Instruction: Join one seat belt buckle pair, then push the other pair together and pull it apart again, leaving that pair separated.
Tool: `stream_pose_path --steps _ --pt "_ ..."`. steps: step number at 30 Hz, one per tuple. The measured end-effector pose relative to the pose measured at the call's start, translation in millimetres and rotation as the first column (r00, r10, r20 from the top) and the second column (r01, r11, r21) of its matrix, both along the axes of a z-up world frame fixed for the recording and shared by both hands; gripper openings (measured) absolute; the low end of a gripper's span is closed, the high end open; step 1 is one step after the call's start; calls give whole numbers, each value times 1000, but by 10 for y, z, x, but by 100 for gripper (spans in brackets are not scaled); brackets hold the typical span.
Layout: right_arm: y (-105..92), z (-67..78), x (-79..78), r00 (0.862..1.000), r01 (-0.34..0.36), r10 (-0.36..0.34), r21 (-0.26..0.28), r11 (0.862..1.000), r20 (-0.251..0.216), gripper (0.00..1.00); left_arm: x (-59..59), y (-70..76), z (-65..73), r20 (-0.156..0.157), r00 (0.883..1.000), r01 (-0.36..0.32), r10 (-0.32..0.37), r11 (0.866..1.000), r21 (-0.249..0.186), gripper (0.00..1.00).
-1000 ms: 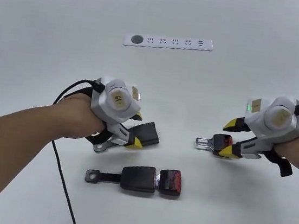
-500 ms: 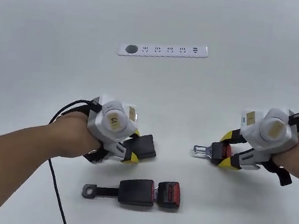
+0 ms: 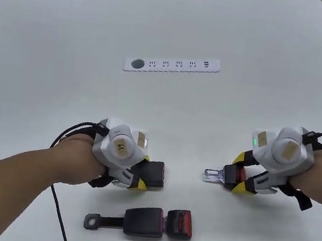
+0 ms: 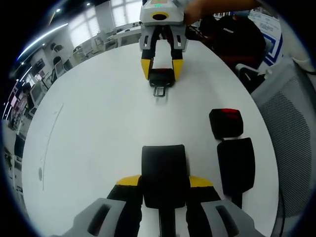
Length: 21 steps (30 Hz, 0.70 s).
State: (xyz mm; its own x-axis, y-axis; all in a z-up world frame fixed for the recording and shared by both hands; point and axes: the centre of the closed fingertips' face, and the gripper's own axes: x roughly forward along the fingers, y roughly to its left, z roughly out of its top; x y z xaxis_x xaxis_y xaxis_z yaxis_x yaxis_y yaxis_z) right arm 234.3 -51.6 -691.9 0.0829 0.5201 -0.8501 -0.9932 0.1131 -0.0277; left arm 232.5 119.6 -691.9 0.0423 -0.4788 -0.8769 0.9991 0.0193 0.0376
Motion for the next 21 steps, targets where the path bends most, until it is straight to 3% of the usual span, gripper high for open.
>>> stream_pose_path --steps 7,21 --pt "60 9 6 1000 4 -4 12 1000 5 32 15 13 -17 0 1000 -8 8 1000 4 34" --pt "652 22 -23 1000 -30 29 53 998 7 32 8 11 -8 2 1000 -10 10 1000 2 34"
